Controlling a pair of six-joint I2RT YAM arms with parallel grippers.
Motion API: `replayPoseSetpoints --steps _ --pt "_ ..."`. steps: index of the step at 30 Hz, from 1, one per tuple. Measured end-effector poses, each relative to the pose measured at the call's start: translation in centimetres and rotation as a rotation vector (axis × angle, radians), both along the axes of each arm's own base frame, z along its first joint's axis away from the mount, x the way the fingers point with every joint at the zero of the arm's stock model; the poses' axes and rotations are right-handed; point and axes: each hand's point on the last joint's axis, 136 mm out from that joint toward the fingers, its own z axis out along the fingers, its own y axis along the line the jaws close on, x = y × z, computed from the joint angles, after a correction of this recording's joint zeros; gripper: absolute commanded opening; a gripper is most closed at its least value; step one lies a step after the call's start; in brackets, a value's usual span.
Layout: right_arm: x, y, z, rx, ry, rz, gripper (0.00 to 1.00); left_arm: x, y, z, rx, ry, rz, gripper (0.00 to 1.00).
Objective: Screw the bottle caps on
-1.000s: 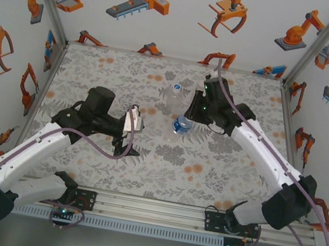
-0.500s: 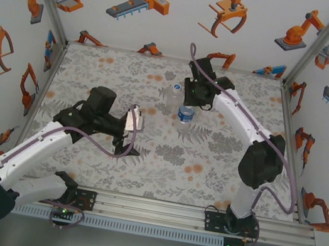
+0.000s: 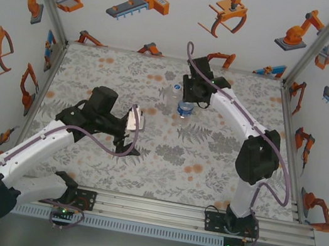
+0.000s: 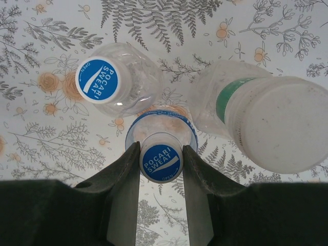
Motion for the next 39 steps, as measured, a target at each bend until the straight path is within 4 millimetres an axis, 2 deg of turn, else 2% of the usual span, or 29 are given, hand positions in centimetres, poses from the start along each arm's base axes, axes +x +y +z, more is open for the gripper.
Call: replayPoseSetpoints --steps 5,13,16,20,23,26,27,30,33,36,39 --pt "-0.5 -0.2 0.1 0.013 -0.014 0.002 0.42 0.0 0.0 0.0 0.000 0.000 0.000 0.97" --pt "-1.2 -0.5 0.2 0.023 -0.003 -0.005 0.53 0.1 0.0 0.0 0.003 -0.002 0.004 0.97" --pt "-1.6 -0.9 1.7 0.031 -0.025 -0.008 0.57 0.4 0.1 -0.1 0.008 -0.012 0.017 0.97" --pt "-2.6 -2.2 5.2 0.035 -0.102 -0.022 0.68 1.6 0.4 0.1 0.005 -0.030 0.066 0.97" --pt "-3.6 -4.0 7.9 0.025 -0.171 -0.041 0.78 3.3 1.0 0.4 0.002 -0.044 0.136 0.97" --pt "-4.5 -6.4 9.2 0.007 -0.218 -0.076 0.94 5.5 1.9 0.5 0.003 -0.058 0.240 0.97" --pt "-4.7 -7.3 9.2 -0.005 -0.227 -0.090 0.96 6.2 2.2 0.5 0.004 -0.060 0.274 0.97" --pt "-5.5 -10.6 8.4 -0.040 -0.232 -0.148 0.98 8.5 3.4 0.6 0.008 -0.070 0.397 0.97" --pt "-6.0 -13.9 6.7 -0.074 -0.230 -0.209 0.98 10.7 4.8 0.7 0.009 -0.074 0.528 0.97" --pt "-6.9 -16.8 4.2 -0.119 -0.230 -0.251 0.98 12.6 6.5 0.4 0.000 -0.072 0.660 0.97" --pt "-7.9 -19.2 1.0 -0.157 -0.216 -0.283 0.98 14.2 8.8 -1.2 0.004 -0.067 0.804 0.97"
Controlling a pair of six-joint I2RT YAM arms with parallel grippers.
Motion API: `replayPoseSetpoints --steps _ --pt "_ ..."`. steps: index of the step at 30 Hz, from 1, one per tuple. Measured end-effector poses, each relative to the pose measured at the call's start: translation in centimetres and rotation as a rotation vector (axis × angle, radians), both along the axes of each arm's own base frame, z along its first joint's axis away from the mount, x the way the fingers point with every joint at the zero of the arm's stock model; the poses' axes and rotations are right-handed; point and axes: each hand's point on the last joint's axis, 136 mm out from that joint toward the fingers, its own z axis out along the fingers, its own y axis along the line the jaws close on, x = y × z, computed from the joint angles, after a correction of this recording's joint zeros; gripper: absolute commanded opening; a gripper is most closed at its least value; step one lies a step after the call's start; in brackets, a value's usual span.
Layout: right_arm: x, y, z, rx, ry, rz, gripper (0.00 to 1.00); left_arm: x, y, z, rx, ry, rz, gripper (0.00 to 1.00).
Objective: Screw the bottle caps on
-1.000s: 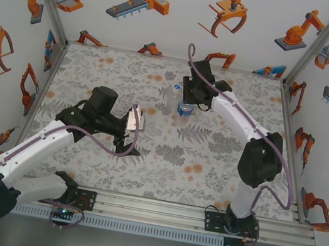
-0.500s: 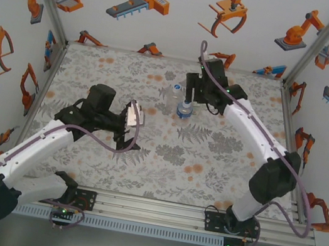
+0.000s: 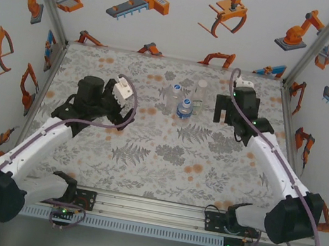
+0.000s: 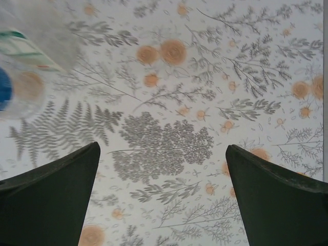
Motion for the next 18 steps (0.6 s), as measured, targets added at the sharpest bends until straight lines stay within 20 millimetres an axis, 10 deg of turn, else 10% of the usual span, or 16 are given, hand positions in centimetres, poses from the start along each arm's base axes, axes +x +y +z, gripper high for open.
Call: replayPoseSetpoints --steps 11,18 --pt "-3.4 -6.8 -11.6 -0.053 0.012 -0.098 0.99 1.0 9.8 -10.2 0.022 0.051 0.419 0.97" --pt "-1.7 -7.5 -11.8 -0.013 -0.109 -0.107 0.99 2.3 11.9 -11.7 -0.045 -0.016 0.491 0.97"
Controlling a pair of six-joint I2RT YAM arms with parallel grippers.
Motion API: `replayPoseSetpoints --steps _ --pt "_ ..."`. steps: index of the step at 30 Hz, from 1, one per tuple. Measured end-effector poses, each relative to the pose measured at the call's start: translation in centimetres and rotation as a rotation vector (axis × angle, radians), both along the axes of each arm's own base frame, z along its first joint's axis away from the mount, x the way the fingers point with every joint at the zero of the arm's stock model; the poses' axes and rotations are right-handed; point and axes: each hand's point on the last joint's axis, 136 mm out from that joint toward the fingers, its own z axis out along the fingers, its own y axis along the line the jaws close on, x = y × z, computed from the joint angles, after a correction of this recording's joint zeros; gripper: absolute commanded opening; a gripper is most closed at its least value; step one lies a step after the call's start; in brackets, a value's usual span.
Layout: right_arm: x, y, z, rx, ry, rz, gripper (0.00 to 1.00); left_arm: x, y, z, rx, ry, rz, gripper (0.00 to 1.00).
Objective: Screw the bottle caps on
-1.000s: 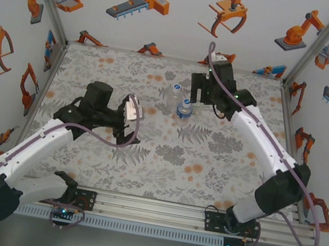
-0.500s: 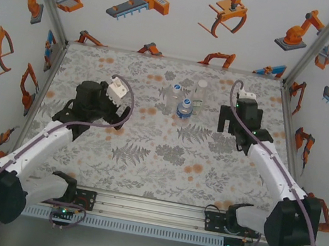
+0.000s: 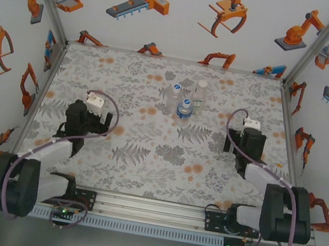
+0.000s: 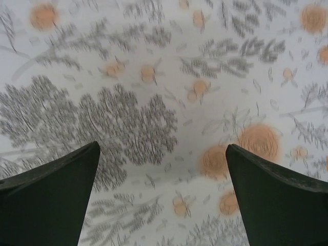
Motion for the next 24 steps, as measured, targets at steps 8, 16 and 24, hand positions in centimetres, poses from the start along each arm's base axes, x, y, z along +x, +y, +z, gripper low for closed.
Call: replayPoseSetpoints --steps 8,16,24 --pt "2.5 -0.9 0.9 0.044 -0.159 0.001 0.99 2.7 1.9 -1.5 -0.102 -0.045 0.063 0.97" --pt "2.8 -0.4 -1.0 0.068 -0.166 0.034 0.99 3.6 2.4 -1.3 -0.172 -0.088 0.068 0.97" --pt "3.0 -1.6 -0.4 0.066 -0.192 -0.041 0.99 4.8 3.4 -1.9 -0.212 -0.048 0.103 0.97"
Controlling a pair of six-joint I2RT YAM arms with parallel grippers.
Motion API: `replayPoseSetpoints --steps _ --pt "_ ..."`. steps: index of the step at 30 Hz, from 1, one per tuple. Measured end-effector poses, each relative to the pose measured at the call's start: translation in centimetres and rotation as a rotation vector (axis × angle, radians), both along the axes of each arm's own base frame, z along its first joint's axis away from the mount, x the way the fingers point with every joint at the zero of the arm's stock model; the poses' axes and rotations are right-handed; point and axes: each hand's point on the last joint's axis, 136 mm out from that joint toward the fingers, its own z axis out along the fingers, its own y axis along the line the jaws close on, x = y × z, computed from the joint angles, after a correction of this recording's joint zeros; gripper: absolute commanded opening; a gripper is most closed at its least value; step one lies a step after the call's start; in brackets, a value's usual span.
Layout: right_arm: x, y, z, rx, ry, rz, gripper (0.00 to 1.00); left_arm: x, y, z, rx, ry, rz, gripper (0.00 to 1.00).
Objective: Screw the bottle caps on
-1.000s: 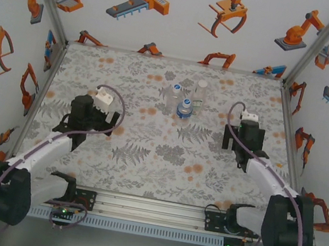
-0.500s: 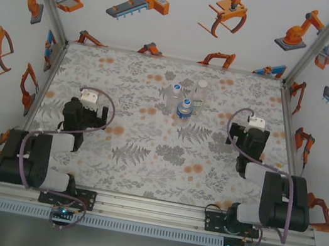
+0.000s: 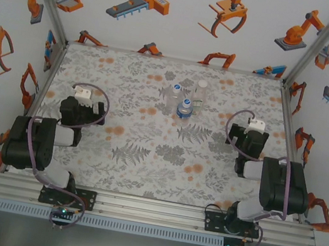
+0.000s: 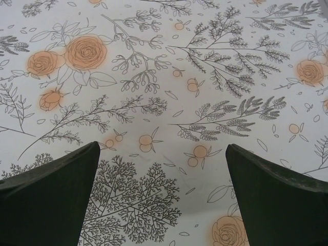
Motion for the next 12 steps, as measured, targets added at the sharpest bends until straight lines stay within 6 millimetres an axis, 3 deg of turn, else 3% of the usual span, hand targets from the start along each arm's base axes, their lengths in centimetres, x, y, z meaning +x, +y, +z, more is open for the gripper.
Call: replayPoseSetpoints --steps 12 --pt "0.36 -0.15 0.18 0.014 0.002 -0.002 0.99 0.00 -0.01 -0.03 -0.008 0.005 0.003 0.97"
